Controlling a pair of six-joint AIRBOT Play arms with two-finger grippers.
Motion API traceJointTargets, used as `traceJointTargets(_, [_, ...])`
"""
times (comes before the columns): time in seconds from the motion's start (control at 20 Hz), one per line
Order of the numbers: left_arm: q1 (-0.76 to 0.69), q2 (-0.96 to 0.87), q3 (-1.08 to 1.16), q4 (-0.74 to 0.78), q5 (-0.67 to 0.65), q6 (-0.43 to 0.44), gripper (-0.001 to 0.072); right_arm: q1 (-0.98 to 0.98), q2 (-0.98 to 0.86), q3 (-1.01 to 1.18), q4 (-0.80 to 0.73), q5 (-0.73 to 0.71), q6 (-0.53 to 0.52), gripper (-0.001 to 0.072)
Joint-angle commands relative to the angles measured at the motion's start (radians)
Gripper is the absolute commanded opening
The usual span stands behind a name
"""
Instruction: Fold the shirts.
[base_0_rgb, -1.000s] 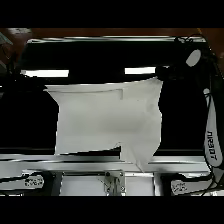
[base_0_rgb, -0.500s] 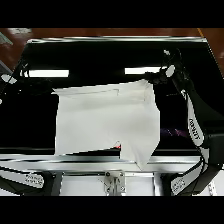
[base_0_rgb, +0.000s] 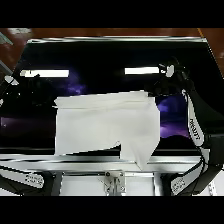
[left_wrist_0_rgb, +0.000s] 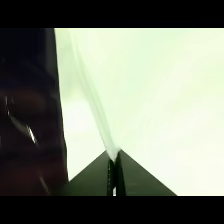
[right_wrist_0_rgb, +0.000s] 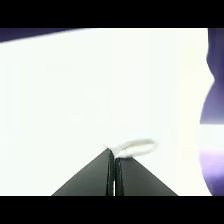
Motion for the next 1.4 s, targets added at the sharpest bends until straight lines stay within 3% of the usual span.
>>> traceJointTargets(0.0, [-0.004,-0.001,-0.007,0.047,-0.087,-0.064,0.0036,0.0,0.0,0.0,-0.037,0.09,0.016,0.0062])
traceJointTargets(0.15, [-0.024,-0.002,-0.026,0.048,-0.096,-0.082,0.0054,0.0,0.0,0.0,-0.037,0.085,0.035,0.0062])
traceJointTargets(0.2, [-0.03,-0.004,-0.031,0.047,-0.09,-0.092,0.0177,0.0,0.0,0.0,-0.033,0.081,0.034,0.0064])
traceJointTargets(0.25, [-0.034,-0.003,-0.03,0.047,-0.087,-0.109,0.0416,0.003,0.002,0.0,-0.022,0.074,0.03,0.0131])
traceJointTargets(0.3, [-0.033,0.0,-0.025,0.048,-0.091,-0.112,0.0533,0.003,0.006,0.0,-0.014,0.077,0.03,0.0358])
traceJointTargets(0.35, [-0.029,0.009,-0.021,0.051,-0.092,-0.111,0.0532,0.003,0.017,0.001,-0.011,0.091,0.027,0.0575])
traceJointTargets(0.4, [-0.018,0.028,-0.014,0.051,-0.093,-0.112,0.0513,0.003,0.037,0.001,-0.013,0.13,-0.005,0.0599])
traceJointTargets(0.45, [-0.007,0.054,-0.009,0.051,-0.093,-0.112,0.0447,0.003,0.061,0.001,-0.037,0.197,-0.05,0.0599])
traceJointTargets(0.5, [0.008,0.092,-0.009,0.052,-0.104,-0.112,0.0427,0.003,0.092,0.001,-0.102,0.291,-0.09,0.0599])
traceJointTargets(0.65, [0.06,0.219,-0.045,0.131,-0.194,-0.108,0.0433,-0.019,0.192,-0.026,-0.34,0.536,-0.167,0.0595])
traceJointTargets(0.75, [0.11,0.347,-0.218,0.135,-0.196,-0.055,0.0613,-0.1,0.309,-0.151,-0.203,0.47,-0.148,0.0594])
traceJointTargets(0.85, [0.179,0.501,-0.493,0.109,-0.136,-0.021,0.0626,-0.193,0.433,-0.346,-0.004,0.327,-0.161,0.0596])
traceJointTargets(0.9, [0.221,0.572,-0.629,0.09,-0.108,0.002,0.0674,-0.234,0.479,-0.435,0.061,0.272,-0.182,0.0597])
traceJointTargets(1.1, [0.356,0.68,-0.922,-0.011,-0.037,0.113,0.0674,-0.31,0.573,-0.665,0.17,0.194,-0.274,0.0596])
traceJointTargets(1.35, [0.365,0.581,-0.959,-0.007,-0.009,0.154,0.0664,-0.308,0.575,-0.752,0.187,0.168,-0.285,0.0596])
